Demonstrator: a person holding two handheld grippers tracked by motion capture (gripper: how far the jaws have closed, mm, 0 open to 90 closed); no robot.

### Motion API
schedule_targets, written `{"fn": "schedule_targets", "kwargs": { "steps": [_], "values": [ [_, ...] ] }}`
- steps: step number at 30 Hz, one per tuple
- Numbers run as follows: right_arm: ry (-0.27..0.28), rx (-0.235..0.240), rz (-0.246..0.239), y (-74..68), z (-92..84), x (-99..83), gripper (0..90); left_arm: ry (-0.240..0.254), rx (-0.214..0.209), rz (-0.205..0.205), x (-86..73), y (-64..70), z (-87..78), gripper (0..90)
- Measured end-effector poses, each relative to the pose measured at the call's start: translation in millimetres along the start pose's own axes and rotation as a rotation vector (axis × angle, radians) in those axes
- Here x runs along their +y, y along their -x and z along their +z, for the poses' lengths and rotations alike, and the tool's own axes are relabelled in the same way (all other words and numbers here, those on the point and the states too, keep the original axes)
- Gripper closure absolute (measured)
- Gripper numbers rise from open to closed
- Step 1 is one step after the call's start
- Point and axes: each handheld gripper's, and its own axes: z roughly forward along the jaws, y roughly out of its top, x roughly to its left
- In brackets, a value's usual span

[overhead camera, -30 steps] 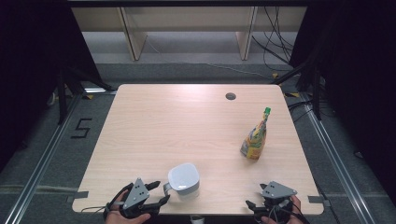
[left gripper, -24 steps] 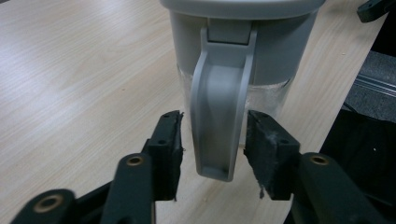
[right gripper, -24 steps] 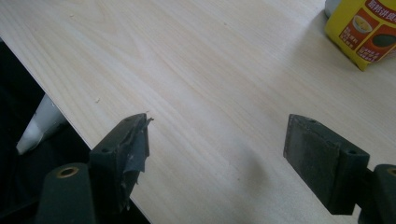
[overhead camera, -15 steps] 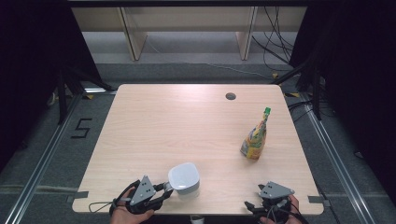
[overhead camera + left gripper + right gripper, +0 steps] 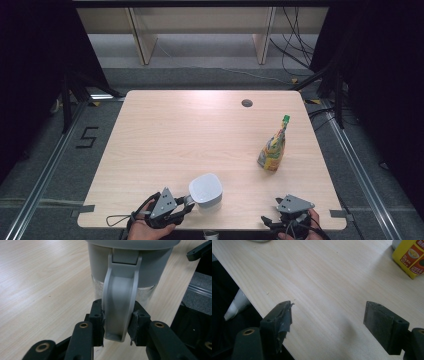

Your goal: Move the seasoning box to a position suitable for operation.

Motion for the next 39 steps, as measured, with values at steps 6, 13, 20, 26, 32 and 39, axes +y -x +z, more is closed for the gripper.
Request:
{"fn": "schedule_targets", "kwargs": {
  "steps": [6,13,20,26,32,39],
  "values": [
    [-0.002,0.002,-0.003,-0.3,0.7,0.6,24.0,0.011,0.013,0.036,5.3,-10.8,9.2,68.4],
    [-0.002,0.005,-0.004,-0.2,0.9,0.3,24.0,0.011,-0.003,0.009,14.4,-11.4,24.7,68.6],
    [0.006,0.0,-0.013,-0.1,-0.2,0.3,24.1,0.009,0.007,0.026,22.6,-16.3,36.7,69.0],
    [0.005,0.004,-0.013,0.1,0.2,0.4,24.1,0.021,0.005,0.029,26.5,-19.7,44.5,69.2],
    [0.005,0.005,-0.009,-0.1,0.1,0.8,24.1,0.015,-0.01,0.024,27.6,-20.1,46.3,69.1],
    [0.012,0.006,-0.003,0.8,-1.3,-0.2,24.6,0.012,-0.028,0.024,26.5,-22.9,44.9,60.1]
  ]
}}
